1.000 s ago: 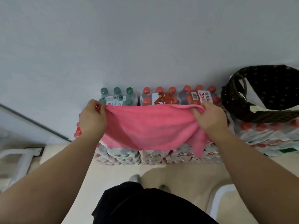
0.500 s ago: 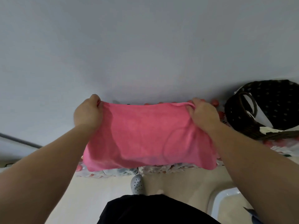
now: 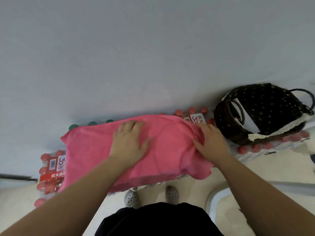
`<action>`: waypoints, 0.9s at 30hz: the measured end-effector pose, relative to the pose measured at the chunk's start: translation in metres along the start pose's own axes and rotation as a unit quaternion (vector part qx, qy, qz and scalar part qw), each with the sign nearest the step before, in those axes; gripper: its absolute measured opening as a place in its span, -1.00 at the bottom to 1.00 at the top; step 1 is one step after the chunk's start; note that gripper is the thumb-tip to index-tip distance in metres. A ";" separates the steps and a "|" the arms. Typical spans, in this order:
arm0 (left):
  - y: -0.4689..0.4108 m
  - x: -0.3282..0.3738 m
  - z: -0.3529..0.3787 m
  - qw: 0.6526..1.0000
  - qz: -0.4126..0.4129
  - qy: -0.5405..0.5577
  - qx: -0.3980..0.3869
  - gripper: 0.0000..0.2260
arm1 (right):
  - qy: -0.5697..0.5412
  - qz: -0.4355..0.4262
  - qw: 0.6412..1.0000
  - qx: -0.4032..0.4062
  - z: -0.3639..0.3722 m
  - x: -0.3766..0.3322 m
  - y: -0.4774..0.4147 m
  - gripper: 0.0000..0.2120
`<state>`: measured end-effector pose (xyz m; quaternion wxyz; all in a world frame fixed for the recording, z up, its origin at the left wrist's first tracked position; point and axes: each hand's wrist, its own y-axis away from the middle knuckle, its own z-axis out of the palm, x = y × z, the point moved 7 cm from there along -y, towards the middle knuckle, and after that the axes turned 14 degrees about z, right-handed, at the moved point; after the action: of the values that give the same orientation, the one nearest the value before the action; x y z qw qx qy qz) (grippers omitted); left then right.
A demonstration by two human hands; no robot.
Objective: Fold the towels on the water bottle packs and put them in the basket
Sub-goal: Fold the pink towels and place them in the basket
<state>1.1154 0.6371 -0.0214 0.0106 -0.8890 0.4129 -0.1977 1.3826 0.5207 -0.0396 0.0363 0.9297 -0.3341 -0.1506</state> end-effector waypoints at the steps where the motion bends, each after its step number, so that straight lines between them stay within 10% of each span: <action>1: -0.007 0.015 0.011 0.999 0.016 0.003 -0.030 -0.42 | -0.001 0.000 1.000 -0.006 -0.001 0.004 -0.003 -0.50; 8: -0.025 0.071 0.075 0.981 0.028 -0.038 -0.188 -0.25 | 0.066 -0.081 0.993 -0.059 -0.008 0.003 -0.018 -0.60; 19: 0.007 0.049 0.083 0.977 0.017 -0.121 -0.173 -0.24 | 0.091 -0.256 0.962 -0.024 -0.003 0.006 -0.009 -0.63; 27: 0.024 0.032 0.073 0.976 -0.003 -0.128 -0.177 -0.24 | -0.130 -0.216 0.966 -0.063 -0.017 -0.008 -0.020 -0.90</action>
<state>1.1430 0.5869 -0.0819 -0.0943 -0.8959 0.4341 -0.0063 1.3944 0.5405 -0.0253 0.0173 0.9480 -0.1175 -0.2955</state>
